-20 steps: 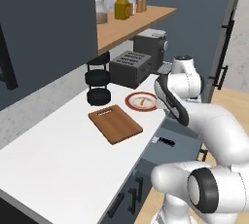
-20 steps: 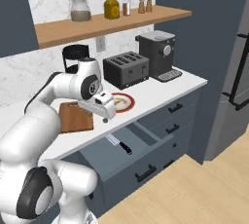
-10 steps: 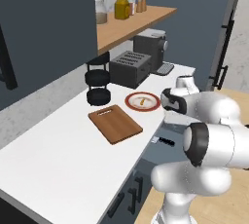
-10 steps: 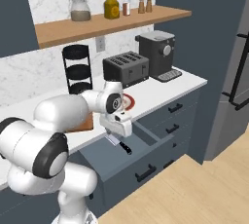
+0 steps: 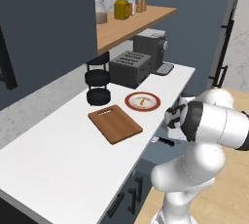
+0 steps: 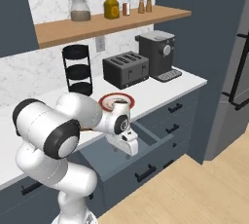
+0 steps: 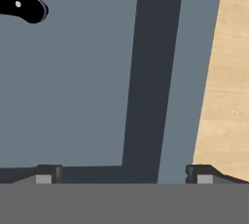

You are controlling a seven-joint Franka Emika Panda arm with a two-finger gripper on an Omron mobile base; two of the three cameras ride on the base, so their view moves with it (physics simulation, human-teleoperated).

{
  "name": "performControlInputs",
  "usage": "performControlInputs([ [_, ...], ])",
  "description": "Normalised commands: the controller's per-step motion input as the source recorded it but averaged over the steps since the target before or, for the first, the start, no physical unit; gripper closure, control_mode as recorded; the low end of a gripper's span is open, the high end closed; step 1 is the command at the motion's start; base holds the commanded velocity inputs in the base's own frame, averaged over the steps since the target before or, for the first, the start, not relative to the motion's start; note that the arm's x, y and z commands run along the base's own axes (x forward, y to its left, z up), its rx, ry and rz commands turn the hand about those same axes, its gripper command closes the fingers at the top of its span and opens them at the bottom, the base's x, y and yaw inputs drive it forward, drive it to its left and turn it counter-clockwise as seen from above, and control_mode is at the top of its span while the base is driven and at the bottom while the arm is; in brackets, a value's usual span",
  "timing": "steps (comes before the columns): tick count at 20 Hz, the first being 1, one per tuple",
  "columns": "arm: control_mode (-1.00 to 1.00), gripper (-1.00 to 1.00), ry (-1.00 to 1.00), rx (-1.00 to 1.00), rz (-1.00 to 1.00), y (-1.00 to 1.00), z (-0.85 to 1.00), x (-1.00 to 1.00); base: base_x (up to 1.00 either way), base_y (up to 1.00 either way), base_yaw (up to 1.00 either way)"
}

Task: Pick up the knife from the drawer and place it on the cutting board. Then place the meat from the plate to the cutting board.

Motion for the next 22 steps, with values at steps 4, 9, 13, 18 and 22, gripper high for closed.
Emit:
performControlInputs([
  [4, -1.00, -1.00, 0.00, 0.00, 0.00, -0.01, -0.52, 0.00, 0.00, 0.00, 0.00],
  [9, -1.00, -1.00, -0.01, 0.00, 0.00, -0.05, -0.36, 0.00, 0.00, 0.00, 0.00],
  [13, -1.00, -1.00, -0.03, 0.00, 0.00, -0.38, -0.38, -0.05, 0.00, 0.00, 0.00],
  [18, -1.00, -1.00, -0.02, -0.01, 0.00, -0.75, -0.45, -0.35, 0.00, 0.00, 0.00],
  [22, -1.00, -1.00, -0.04, 0.00, 0.00, -0.91, -0.42, -0.55, 0.00, 0.00, 0.00],
])
